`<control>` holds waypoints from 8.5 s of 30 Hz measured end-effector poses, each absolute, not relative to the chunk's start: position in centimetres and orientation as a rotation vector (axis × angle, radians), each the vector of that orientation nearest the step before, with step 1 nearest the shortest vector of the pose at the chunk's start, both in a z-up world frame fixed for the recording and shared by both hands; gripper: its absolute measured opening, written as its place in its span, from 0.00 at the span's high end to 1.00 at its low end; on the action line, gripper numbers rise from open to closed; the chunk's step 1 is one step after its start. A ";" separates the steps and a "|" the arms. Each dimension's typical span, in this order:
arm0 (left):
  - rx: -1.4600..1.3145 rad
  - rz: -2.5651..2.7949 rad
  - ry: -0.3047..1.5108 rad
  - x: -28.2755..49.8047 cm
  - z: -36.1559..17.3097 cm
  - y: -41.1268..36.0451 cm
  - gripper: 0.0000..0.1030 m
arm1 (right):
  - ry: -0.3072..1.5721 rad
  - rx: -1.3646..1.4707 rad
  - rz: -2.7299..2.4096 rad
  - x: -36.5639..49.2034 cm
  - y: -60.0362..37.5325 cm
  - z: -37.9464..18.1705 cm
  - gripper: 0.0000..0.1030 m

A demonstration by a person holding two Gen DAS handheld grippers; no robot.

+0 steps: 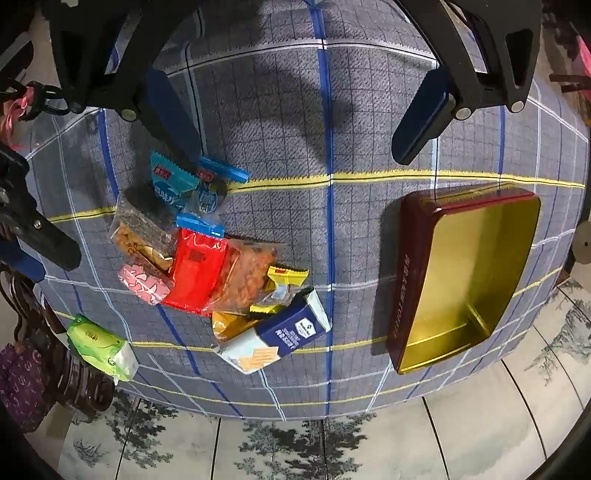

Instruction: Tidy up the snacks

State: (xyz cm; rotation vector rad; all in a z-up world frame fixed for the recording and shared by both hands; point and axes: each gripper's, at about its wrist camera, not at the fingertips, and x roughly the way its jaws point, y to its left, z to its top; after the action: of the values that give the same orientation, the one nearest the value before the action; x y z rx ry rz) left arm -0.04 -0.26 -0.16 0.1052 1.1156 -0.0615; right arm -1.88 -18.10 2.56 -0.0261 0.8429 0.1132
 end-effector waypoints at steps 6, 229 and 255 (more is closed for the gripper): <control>0.033 -0.077 1.149 -0.4 -0.7 1.2 0.03 | 0.850 -0.030 0.123 -2.8 -18.1 2.2 0.09; 0.168 -0.464 1.241 5.9 -4.5 -5.7 0.74 | 1.069 -0.010 0.264 -1.1 -17.3 -4.2 0.74; 0.091 -0.427 1.155 4.4 0.3 0.2 0.77 | 1.048 -0.039 0.216 -1.0 -15.6 -3.4 0.74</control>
State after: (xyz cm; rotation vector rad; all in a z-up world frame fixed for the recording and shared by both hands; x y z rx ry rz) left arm 4.36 0.16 0.34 0.0907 1.1548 -0.4271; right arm -0.99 -15.59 -3.37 -0.0389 1.0478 0.2164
